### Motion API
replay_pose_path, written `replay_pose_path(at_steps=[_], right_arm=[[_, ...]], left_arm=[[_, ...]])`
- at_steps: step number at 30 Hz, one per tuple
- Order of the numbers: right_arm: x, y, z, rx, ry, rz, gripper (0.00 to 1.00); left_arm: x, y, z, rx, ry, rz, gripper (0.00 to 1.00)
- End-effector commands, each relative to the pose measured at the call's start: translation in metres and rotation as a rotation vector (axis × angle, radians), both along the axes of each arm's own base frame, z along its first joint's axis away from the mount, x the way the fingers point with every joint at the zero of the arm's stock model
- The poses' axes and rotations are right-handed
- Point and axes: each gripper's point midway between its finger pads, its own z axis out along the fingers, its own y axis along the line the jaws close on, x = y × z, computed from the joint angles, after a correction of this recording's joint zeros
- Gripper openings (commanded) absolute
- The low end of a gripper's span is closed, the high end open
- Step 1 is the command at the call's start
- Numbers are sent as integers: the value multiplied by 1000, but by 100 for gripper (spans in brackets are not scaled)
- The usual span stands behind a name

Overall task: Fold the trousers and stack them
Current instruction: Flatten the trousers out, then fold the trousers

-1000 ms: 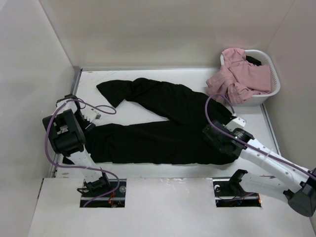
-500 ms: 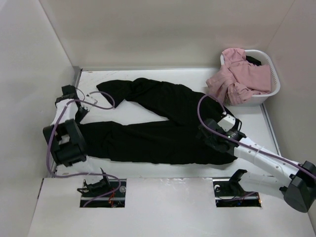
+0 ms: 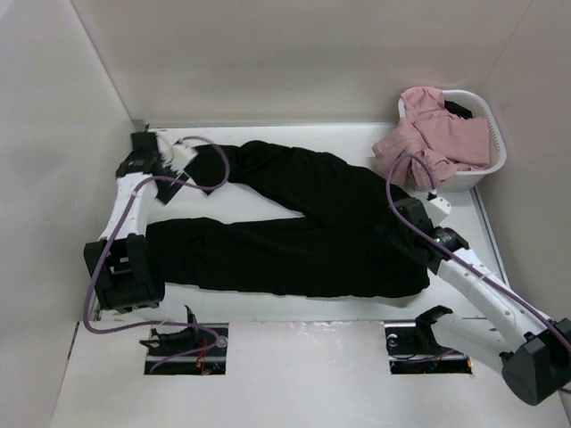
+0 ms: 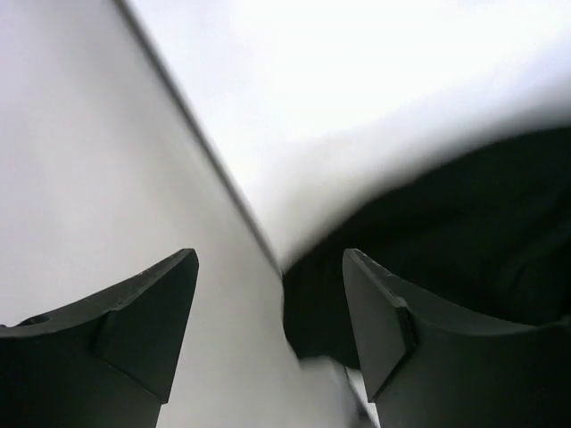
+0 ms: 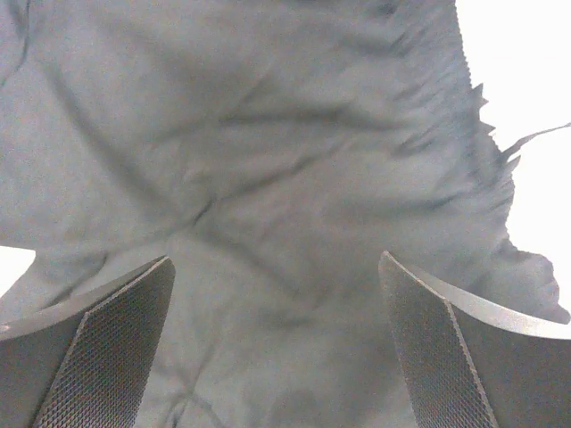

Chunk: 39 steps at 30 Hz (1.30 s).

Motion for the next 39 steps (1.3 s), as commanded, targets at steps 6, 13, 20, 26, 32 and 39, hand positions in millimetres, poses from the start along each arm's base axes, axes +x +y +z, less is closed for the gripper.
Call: replay_pose_path(at_steps=[6,13,20,26,32,39], right_arm=[[31,-44,24,-32,-65,-21,100],[41,-58,22,-32,-72,-58,100],[54,-60,3,-49,-21,-61,100],[86,-72,1,-44,-25,-117,100],[118,-82,-27,47,0,-323,100],[167,-42,-30,28,57,-342,100]], left_arm=[[104,-165,-17,-113,-55,-327,66],[142,-157,-62,-31,-23,-266,66],[135,-139,-108,-15,81,-215,43],[122,-61,-61,42,1,-78,0],[71,6,-10,115,-37,-35,0],[13,43,-5,185,-1,-8,4]])
